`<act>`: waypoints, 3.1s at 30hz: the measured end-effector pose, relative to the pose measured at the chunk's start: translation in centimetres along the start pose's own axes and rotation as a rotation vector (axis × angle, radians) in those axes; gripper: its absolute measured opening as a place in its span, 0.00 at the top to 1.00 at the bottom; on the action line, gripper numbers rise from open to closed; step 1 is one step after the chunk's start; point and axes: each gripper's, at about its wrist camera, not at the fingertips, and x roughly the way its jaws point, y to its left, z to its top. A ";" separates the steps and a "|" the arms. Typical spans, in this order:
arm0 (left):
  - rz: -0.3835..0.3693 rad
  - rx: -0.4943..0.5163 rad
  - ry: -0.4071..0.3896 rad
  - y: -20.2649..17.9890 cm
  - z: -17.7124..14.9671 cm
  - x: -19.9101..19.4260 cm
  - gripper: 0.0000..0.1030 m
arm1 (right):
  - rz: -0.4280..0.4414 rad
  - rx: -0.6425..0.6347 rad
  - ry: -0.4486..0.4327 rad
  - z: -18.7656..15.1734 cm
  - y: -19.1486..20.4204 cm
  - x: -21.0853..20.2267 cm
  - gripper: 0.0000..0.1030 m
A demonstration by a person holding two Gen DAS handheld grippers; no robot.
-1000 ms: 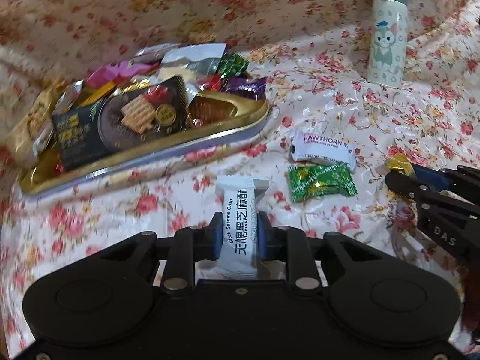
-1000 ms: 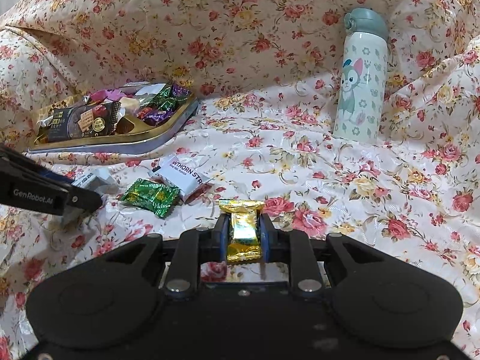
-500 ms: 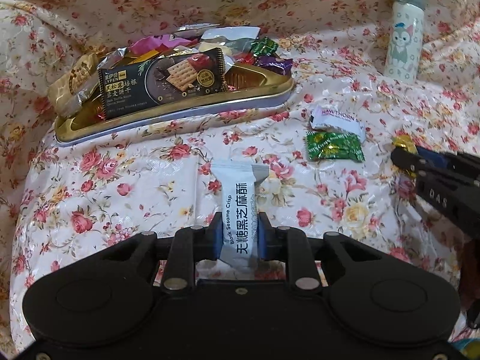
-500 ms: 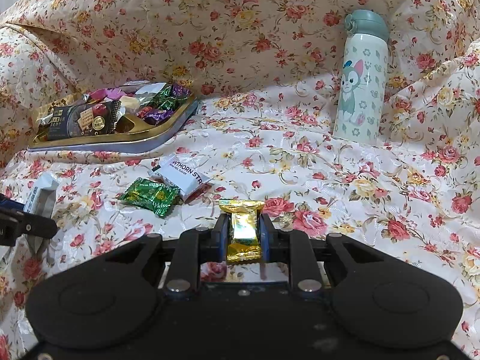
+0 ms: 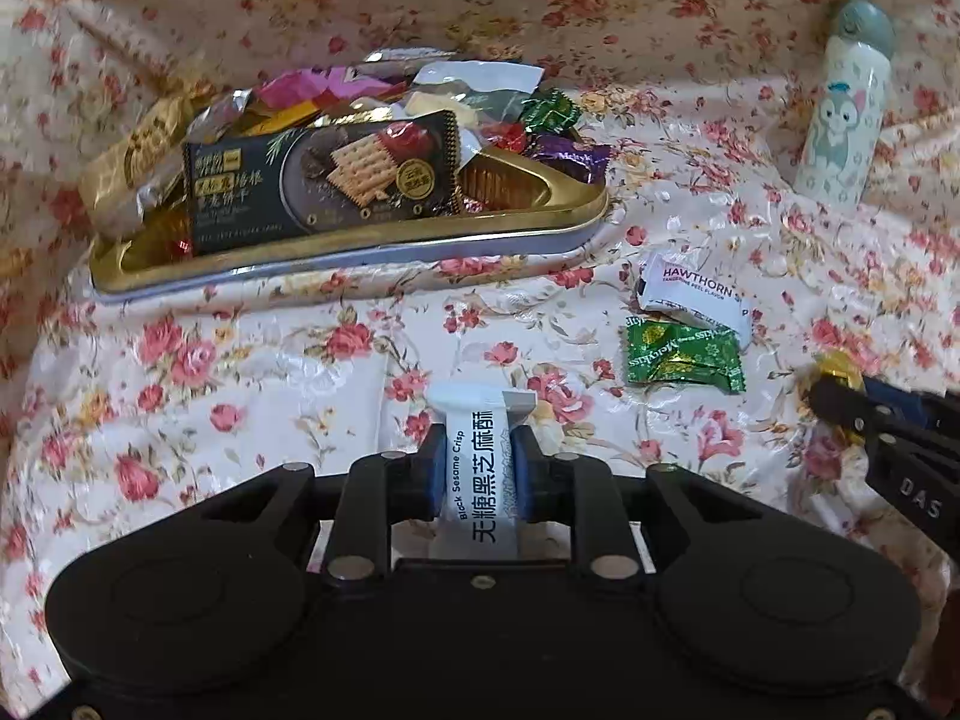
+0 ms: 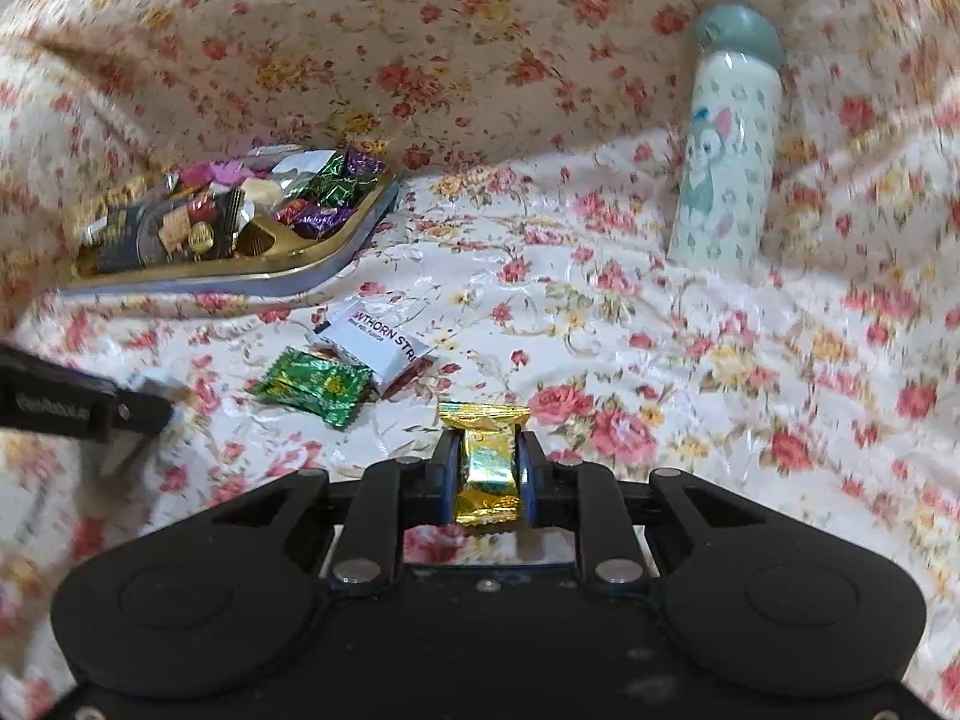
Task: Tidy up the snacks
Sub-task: 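Carry the sesame bar and gold candy over the near gold tray, then open the left gripper to drop the sesame bar while right releases gold candy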
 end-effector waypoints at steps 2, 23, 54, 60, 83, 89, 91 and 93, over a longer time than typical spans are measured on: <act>0.000 -0.023 0.012 0.2 -0.2 -0.5 0.72 | 0.028 0.047 0.013 0.2 -0.3 -0.8 0.80; 0.038 -0.139 0.034 1.8 -10.4 -14.9 0.71 | 0.189 0.151 0.021 -4.6 2.8 -17.6 0.79; 0.190 -0.181 -0.008 -0.6 -21.6 -19.3 0.54 | 0.194 0.098 0.043 -12.9 6.3 -25.0 0.79; 0.232 -0.168 -0.024 -1.6 -22.9 -19.5 0.53 | 0.151 0.095 0.042 -13.6 6.6 -24.9 0.79; 0.215 -0.160 0.003 -2.3 -23.8 -19.2 0.48 | 0.144 0.075 0.007 -14.5 7.9 -25.4 0.58; 0.216 -0.161 0.005 -2.3 -23.8 -19.1 0.48 | 0.125 0.057 0.023 -14.6 8.1 -25.3 0.53; 0.217 -0.160 0.005 -2.3 -23.8 -19.1 0.47 | 0.115 0.048 0.037 -14.7 8.2 -25.2 0.52; 0.219 -0.160 0.006 -2.3 -23.9 -19.1 0.47 | 0.103 0.039 0.046 -14.8 8.3 -25.1 0.50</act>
